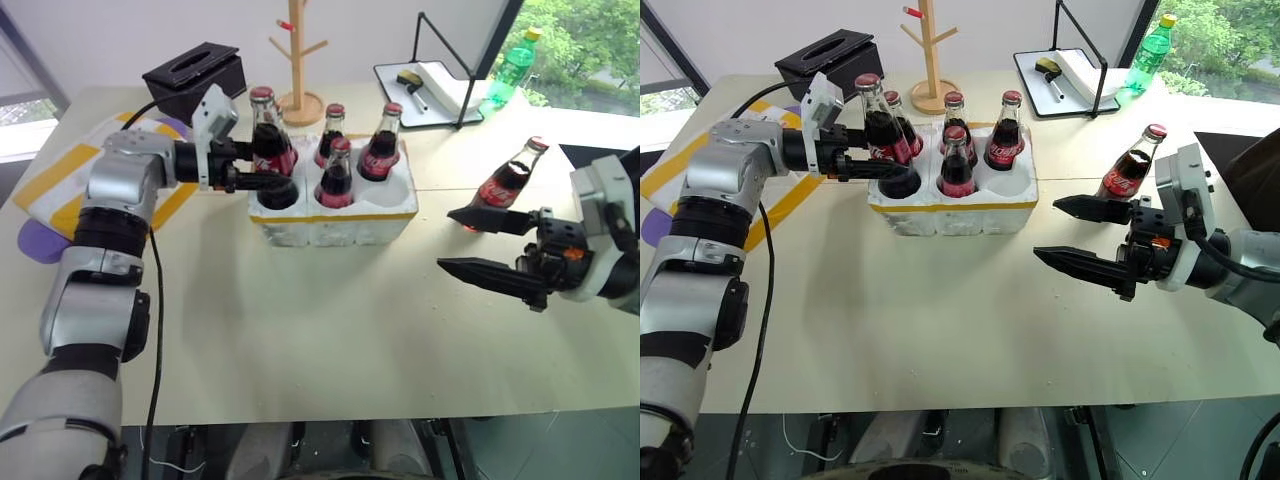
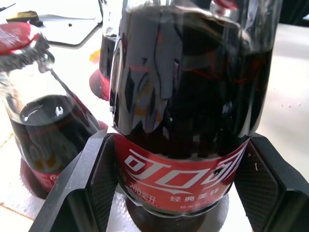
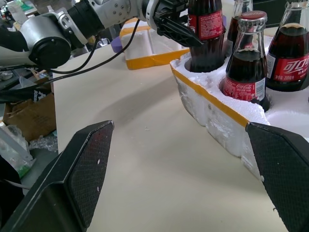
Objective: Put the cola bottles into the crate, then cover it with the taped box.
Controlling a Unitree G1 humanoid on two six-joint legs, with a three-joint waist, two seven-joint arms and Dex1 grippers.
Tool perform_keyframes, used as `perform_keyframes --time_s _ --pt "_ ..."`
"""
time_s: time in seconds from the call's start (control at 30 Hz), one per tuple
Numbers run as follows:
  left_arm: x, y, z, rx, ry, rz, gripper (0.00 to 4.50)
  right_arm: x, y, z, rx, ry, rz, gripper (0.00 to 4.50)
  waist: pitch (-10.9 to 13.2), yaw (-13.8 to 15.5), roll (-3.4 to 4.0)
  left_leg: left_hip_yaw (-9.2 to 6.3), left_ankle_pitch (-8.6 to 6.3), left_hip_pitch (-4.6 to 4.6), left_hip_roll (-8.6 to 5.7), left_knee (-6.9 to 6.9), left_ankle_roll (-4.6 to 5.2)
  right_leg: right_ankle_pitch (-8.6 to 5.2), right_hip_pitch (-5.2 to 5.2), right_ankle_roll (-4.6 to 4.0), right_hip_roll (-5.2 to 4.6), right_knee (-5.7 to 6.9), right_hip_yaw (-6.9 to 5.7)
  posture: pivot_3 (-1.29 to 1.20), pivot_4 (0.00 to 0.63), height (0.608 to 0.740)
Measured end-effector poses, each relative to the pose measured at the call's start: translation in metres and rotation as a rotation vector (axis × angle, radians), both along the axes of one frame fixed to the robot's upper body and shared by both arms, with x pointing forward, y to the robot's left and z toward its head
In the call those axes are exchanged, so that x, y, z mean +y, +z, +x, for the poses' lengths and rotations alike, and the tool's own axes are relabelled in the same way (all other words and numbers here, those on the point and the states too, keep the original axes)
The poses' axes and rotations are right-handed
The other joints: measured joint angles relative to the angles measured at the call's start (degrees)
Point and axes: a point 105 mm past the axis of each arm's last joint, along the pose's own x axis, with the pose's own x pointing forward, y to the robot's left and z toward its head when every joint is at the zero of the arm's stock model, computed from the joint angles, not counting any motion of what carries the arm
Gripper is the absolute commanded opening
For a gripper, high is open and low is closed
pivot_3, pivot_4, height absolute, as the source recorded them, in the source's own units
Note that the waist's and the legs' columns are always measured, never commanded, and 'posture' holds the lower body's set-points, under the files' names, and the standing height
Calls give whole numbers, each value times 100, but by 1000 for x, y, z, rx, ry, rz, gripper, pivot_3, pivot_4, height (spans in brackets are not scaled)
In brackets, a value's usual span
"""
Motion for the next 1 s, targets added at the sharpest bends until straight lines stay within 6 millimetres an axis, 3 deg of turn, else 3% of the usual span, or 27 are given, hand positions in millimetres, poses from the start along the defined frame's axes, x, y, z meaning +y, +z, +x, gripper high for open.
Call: perform_keyframes --time_s 0.37,0.47,0.53,0.83,1.0 --pt "1 -27 -10 -35 14 38 2784 -1 3 6 -17 -18 5 4500 -4 -31 4 1 0 5 4 -1 -1 0 0 0 1 1 7 0 150 736" --pt "3 -30 -13 -27 29 31 4175 -1 0 9 -9 -24 9 4500 -7 -24 7 1 0 5 3 -1 -1 0 1 0 1 1 6 0 150 736" --pt "4 -37 -17 5 31 24 4416 -3 0 12 -13 -42 18 4500 -7 -15 6 1 0 5 3 0 -1 0 1 0 1 2 7 0 150 736" --pt "26 -15 -39 2 75 -8 4416 -14 -8 27 -16 -140 7 4500 -8 -3 6 1 1 6 2 3 -2 0 2 0 0 6 9 0 150 736" --pt "43 23 -85 38 52 -108 4416 -33 -22 35 14 -261 -9 4500 -7 -22 7 1 1 5 4 1 -2 0 -1 -1 1 5 13 0 150 736"
